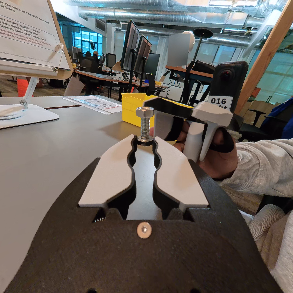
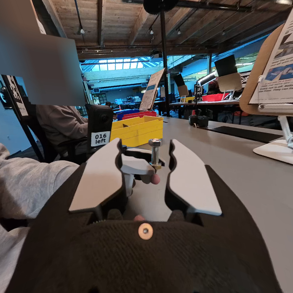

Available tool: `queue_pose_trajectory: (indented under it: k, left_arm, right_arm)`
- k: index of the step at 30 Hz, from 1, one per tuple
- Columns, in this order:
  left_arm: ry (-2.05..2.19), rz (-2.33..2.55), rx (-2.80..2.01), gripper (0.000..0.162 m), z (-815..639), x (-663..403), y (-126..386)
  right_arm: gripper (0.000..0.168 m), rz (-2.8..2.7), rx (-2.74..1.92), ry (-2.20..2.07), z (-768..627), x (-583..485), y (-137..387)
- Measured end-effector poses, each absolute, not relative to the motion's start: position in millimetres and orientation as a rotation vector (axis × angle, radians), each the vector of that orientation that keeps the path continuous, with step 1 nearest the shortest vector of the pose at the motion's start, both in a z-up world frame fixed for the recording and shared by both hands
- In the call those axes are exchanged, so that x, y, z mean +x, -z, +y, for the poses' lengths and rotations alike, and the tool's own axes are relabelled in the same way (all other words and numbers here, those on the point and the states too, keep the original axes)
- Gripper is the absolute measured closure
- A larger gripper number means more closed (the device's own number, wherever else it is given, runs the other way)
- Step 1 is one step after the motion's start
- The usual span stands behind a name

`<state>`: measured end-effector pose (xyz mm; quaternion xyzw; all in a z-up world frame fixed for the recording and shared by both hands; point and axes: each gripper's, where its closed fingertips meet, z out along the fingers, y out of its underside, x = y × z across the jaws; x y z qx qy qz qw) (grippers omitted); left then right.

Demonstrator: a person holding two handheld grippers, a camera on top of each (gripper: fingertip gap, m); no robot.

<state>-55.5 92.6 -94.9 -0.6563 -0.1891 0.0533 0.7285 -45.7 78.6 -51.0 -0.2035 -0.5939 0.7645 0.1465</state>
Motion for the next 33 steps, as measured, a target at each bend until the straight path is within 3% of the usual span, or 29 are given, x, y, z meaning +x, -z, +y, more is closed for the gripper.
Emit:
queue_pose_trajectory:
  k: [4,8,10,16,24,28,33]
  left_arm:
    - [-0.123,-0.409,-1.451,0.143,93.3,-54.4,94.9]
    - [-0.116,-0.420,-1.439,0.143,91.8,-55.9,94.3]
    - [-0.116,-0.419,-1.440,0.143,92.0,-55.8,94.4]
    - [-0.128,-0.396,-1.454,0.143,94.1,-52.9,94.4]
    - [-0.138,-0.400,-1.450,0.143,92.0,-55.0,94.1]
    - [-0.139,-0.409,-1.447,0.143,90.7,-56.9,94.2]
    - [-0.145,-0.401,-1.452,0.143,91.3,-56.2,94.3]
  right_arm:
    - [0.106,-1.765,-0.556,-2.200,69.0,-41.2,55.9]
    - [0.137,-1.748,-0.471,-2.160,73.6,-30.4,46.2]
    - [0.136,-1.707,-0.459,-2.138,77.6,-32.0,43.6]
    - [0.109,-1.717,-0.501,-2.138,72.3,-39.4,50.5]
    - [0.114,-1.752,-0.423,-1.995,65.5,-38.3,57.8]
    - [0.138,-1.793,-0.401,-2.032,65.1,-29.9,55.5]
    - [0.118,-1.722,-0.441,-2.024,71.6,-39.5,53.2]
